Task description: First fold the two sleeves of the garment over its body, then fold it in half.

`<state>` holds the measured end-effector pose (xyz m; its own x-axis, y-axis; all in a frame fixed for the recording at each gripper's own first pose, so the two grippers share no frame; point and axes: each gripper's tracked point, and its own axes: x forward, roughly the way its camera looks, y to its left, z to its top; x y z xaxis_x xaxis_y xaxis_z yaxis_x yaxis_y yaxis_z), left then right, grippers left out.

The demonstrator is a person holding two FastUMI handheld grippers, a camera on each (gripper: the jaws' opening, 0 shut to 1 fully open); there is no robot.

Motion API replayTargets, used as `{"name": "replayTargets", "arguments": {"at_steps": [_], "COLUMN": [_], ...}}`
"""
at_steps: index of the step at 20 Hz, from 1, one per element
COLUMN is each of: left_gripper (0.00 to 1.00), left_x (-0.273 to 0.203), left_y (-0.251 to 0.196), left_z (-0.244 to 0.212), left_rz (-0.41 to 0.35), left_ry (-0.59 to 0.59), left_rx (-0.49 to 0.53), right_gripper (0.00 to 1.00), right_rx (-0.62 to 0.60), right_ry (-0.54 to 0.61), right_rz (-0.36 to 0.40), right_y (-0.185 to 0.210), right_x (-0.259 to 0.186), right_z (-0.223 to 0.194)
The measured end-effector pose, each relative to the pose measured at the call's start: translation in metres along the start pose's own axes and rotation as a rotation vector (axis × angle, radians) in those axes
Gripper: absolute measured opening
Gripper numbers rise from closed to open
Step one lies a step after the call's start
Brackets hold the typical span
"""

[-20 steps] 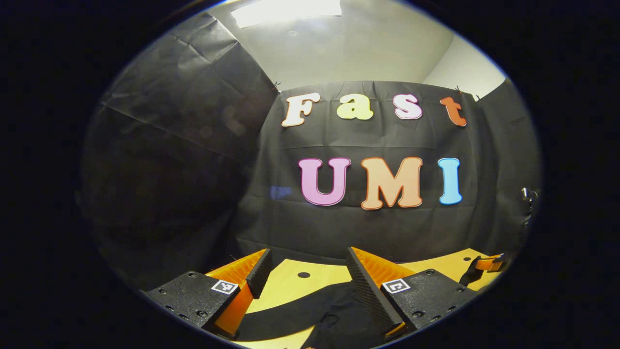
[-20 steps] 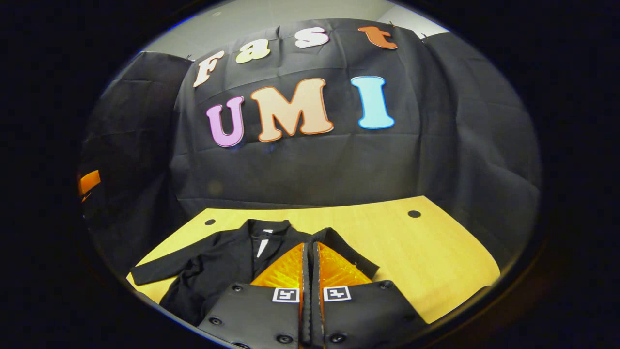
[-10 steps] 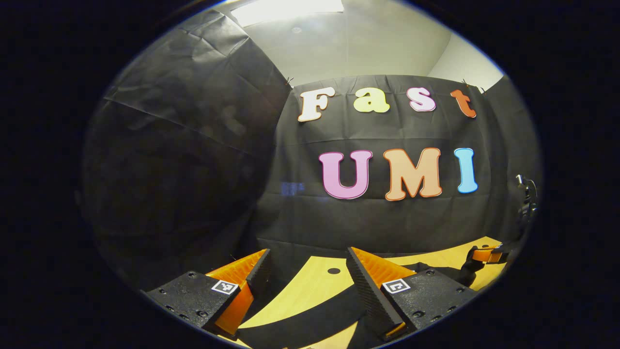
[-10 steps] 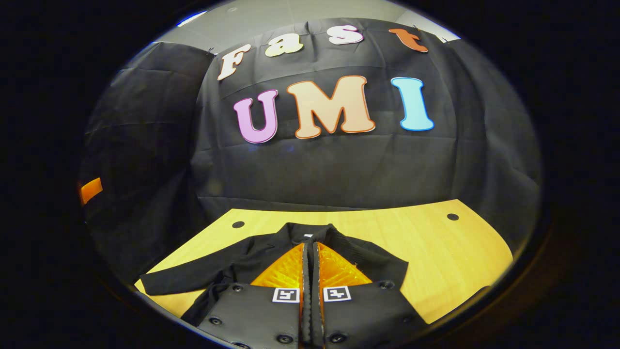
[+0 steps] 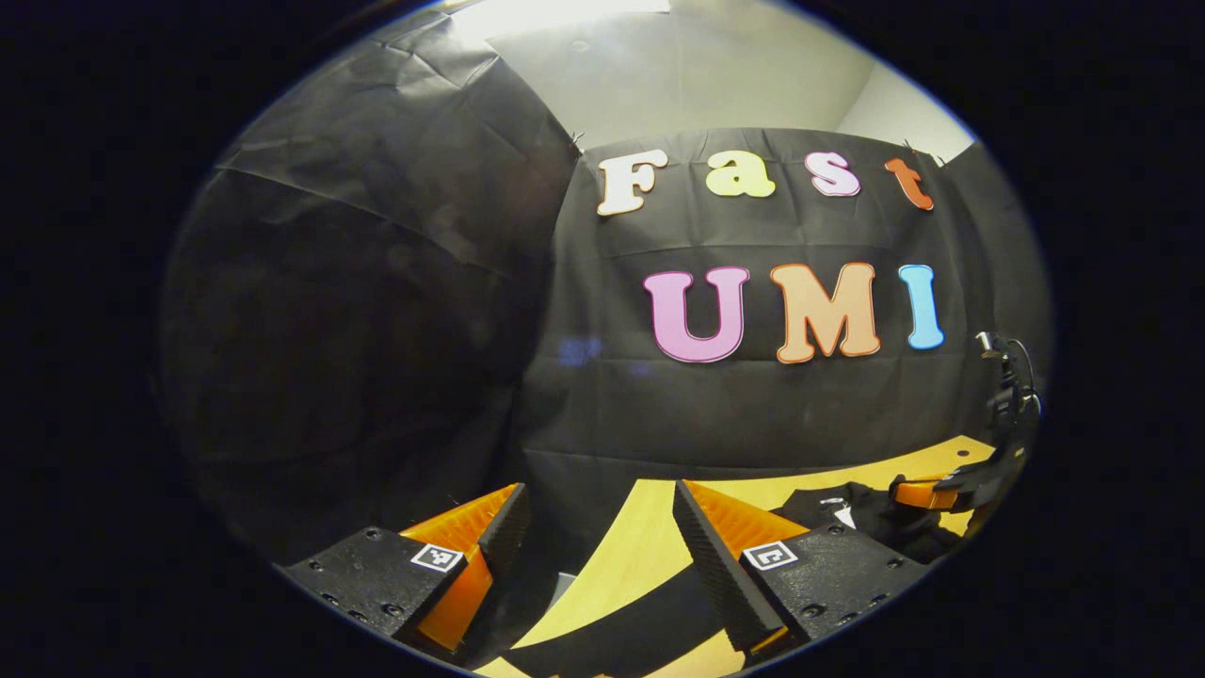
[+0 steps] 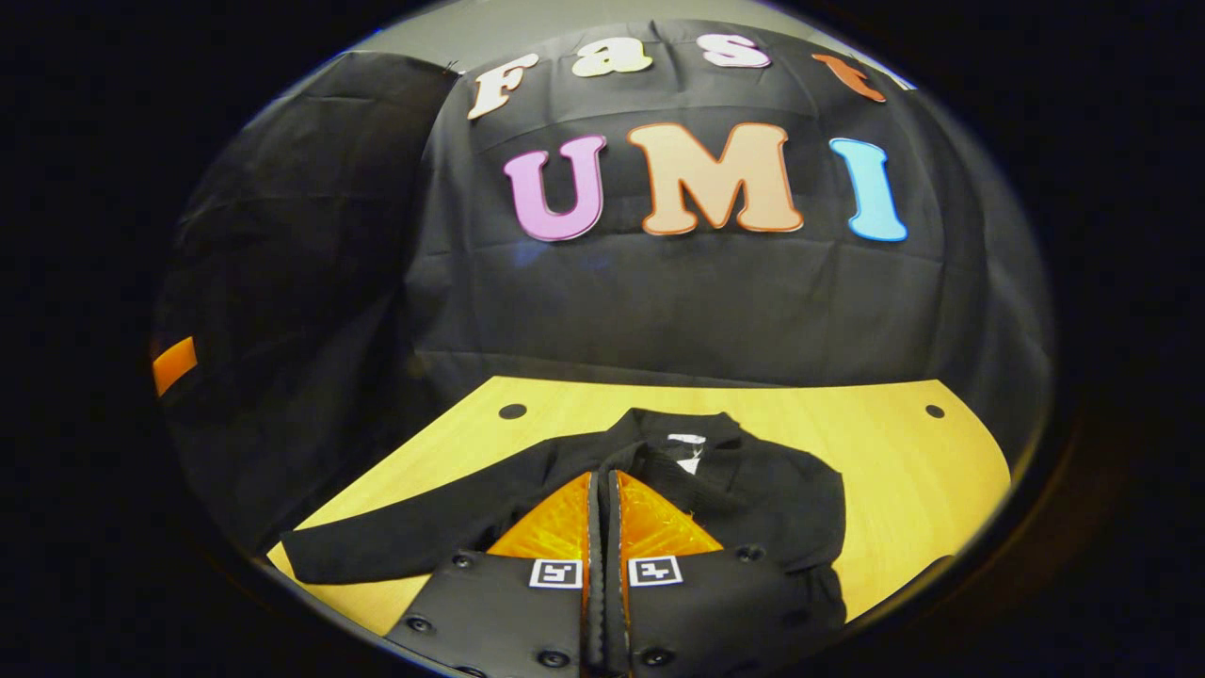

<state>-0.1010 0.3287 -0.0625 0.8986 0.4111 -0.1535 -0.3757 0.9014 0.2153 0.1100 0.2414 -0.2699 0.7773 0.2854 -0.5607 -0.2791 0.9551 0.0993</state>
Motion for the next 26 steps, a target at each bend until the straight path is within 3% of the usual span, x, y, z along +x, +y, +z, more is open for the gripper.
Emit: {"name": "replayTargets", "arguments": {"at_steps": [3, 6, 9, 17, 26], "left_gripper": [0.92, 0.92, 0.93, 0.94, 0.94], "left_x": [0.000, -0.004, -0.005, -0.018, -0.034], "left_y": [0.010, 0.022, 0.025, 0.019, 0.010], "left_z": [-0.031, -0.069, -0.107, -0.216, -0.283], "left_rz": [0.005, 0.011, 0.013, 0.026, 0.064], "left_ry": [0.073, 0.164, 0.252, 0.576, 0.747], "left_rx": [-0.013, -0.016, -0.026, -0.101, -0.146], "right_gripper": [0.04, 0.12, 0.98, 0.97, 0.96], "right_rx": [-0.024, 0.001, 0.003, -0.004, -0.008], "right_ry": [0.038, 0.042, -0.015, 0.000, 0.041], "right_rz": [0.011, 0.061, 0.042, -0.022, -0.082], "right_y": [0.019, 0.040, 0.039, 0.007, -0.029], "right_x": [0.018, 0.024, 0.026, 0.005, -0.018], "right_z": [-0.010, -0.006, 0.012, 0.005, -0.008]}}
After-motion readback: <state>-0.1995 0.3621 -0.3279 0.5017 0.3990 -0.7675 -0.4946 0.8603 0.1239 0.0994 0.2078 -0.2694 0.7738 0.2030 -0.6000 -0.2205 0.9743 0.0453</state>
